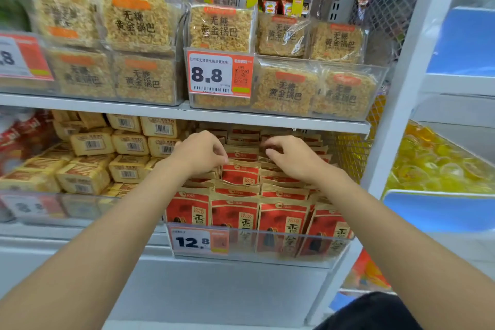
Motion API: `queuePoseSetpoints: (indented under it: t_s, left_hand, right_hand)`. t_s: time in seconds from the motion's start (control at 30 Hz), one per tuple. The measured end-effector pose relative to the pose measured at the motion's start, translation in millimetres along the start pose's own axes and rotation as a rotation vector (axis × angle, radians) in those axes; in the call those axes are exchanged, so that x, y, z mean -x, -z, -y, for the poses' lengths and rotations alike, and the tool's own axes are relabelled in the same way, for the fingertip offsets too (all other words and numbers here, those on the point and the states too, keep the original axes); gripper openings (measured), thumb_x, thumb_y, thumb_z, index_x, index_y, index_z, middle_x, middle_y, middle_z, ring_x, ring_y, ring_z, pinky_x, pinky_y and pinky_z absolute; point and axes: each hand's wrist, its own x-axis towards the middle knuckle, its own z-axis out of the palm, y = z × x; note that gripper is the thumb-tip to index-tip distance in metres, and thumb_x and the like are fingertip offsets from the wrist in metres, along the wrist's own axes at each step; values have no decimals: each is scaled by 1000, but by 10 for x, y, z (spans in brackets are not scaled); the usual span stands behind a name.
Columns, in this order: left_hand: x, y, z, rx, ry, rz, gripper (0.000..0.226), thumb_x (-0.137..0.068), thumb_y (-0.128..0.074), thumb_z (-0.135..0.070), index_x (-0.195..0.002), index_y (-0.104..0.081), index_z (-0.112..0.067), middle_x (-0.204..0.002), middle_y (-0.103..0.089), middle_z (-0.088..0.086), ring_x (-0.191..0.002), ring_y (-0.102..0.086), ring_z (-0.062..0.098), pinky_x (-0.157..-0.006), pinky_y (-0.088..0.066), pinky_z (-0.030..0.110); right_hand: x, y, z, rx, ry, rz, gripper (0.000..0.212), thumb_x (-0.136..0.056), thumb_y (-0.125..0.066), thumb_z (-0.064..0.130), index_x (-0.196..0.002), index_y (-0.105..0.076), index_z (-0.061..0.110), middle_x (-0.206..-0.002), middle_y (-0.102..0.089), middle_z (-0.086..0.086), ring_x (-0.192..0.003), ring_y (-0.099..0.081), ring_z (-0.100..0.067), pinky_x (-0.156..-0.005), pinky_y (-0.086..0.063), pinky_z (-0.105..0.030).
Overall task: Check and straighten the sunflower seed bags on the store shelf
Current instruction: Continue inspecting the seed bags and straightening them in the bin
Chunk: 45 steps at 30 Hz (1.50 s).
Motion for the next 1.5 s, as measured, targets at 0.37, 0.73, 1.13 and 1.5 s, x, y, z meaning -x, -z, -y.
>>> queuePoseSetpoints:
  t_s: [0.37, 0.73, 1.13, 1.5]
  left_hand:
    - [327, -43, -132, 249, -86, -102, 11, -95, -62, -28, -97, -73, -28, -106, -69, -11, -95, -65, 12, -82, -54, 33]
    - [389, -72, -178, 402, -74, -230, 14, -96, -61, -23, -97, -73, -29, -103, -68, -13, -88, -59, -1, -71, -47, 20]
    - [503, -137, -594, 841, -136, -60, 38, -97, -52, -42, -127, -57, -17, -108, -73, 1, -92, -72, 11, -78, -61, 37]
    - [566, -243, -701, 972, -31, -238, 56, -97, -40, -56, -101, -72, -11, -91, -76, 7, -85, -73, 22, -79, -59, 39]
  right_hand:
    - [630, 200, 24, -279, 13, -106, 10, -88, -70, 29, -79, -75, 28, -76, -71, 10, -65, -57, 5, -66, -43, -20]
    - [711, 215, 156, 188, 47, 135, 11, -86, -72, 30, -85, -80, 22, -73, -57, 14, -72, -53, 1, -68, -38, -17]
    - [367, 254, 379, -870, 79, -604, 29, -87, -72, 13, -111, -57, 20, -101, -70, -3, -84, -69, -12, -69, -57, -27]
    - [652, 60, 412, -640, -6, -451, 38, -99, -52, 40, -82, -68, 10, -73, -72, -6, -65, -68, -22, -60, -52, -37]
